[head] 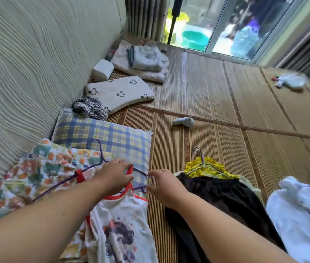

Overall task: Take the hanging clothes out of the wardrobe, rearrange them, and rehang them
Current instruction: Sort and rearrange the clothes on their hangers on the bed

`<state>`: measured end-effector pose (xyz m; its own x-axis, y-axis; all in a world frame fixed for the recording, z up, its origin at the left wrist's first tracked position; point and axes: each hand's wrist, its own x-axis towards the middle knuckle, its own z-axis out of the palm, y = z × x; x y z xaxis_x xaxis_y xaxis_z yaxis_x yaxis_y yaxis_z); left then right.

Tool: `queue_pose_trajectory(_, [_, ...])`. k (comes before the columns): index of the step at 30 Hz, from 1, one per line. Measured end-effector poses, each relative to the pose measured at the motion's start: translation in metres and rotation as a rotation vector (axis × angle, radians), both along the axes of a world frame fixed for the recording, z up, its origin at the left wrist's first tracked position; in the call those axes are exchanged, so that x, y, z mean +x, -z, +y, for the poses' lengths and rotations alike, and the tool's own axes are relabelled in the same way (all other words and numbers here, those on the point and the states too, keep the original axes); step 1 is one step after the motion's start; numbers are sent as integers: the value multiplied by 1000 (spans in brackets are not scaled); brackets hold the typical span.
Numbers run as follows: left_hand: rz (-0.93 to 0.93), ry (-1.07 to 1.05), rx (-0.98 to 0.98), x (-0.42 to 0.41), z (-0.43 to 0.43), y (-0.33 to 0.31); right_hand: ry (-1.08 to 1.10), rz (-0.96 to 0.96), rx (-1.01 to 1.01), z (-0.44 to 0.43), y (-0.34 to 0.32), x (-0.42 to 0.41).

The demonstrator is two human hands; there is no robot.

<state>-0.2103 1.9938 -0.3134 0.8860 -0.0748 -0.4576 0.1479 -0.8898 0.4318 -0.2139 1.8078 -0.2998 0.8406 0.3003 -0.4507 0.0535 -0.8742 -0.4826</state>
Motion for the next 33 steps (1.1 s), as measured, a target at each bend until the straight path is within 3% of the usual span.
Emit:
queue_pose_trajectory(7, [-60, 283, -104, -44, -159, -63, 244, -54, -16, -149, -57, -75])
queue_pose_trajectory(15, [-122, 675, -138, -147, -399, -136, 565, -133, -46, -373, -130, -217])
queue_pose_trajectory(23, [-272, 887, -131, -243, -595, -208, 755, -164, -127, -562, -205, -360])
queue_pose_trajectory(33, [-339, 1009, -200, -294, -753, -251, 906, -280, -219, -695, -265, -450])
